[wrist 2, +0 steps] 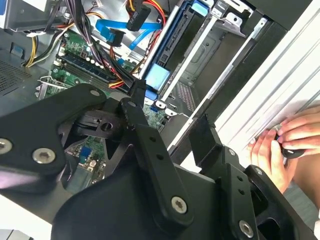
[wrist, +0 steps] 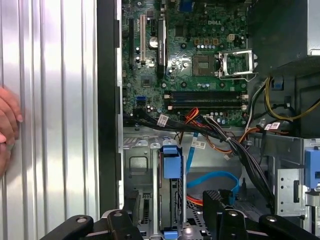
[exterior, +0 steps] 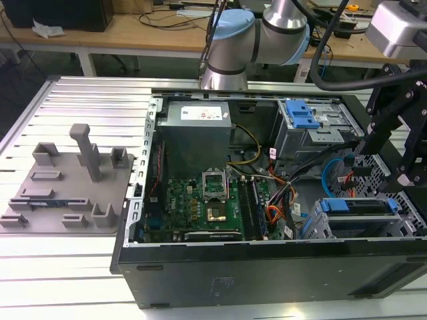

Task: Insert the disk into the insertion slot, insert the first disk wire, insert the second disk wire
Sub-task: 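Insert the first disk wire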

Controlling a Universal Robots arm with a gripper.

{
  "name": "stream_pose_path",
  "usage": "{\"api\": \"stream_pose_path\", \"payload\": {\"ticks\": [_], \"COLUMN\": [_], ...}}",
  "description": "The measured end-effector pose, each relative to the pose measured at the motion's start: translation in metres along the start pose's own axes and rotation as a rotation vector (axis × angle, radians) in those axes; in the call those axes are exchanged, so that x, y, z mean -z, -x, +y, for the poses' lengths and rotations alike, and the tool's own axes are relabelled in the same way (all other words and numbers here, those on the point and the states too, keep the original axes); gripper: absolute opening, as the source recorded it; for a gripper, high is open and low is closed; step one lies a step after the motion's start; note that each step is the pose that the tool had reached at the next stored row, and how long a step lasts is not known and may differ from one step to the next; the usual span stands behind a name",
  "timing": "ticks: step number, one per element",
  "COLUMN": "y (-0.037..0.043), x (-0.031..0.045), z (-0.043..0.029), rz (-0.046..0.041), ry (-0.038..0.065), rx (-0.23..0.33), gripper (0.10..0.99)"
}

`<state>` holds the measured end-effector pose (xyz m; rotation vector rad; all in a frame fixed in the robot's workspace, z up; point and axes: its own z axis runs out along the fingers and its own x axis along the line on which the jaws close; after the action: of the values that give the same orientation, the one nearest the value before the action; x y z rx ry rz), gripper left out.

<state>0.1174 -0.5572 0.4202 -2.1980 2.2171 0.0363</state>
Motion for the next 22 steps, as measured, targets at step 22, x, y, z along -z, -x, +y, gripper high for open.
{"api": "stream_pose_path", "payload": {"ticks": [22], "y": [0.0134], "x": [-0.0033], "z": [0.0011], "rz": [0.3477], "ry": [0.006], "rx": [-0.064], "gripper": [0.62]}}
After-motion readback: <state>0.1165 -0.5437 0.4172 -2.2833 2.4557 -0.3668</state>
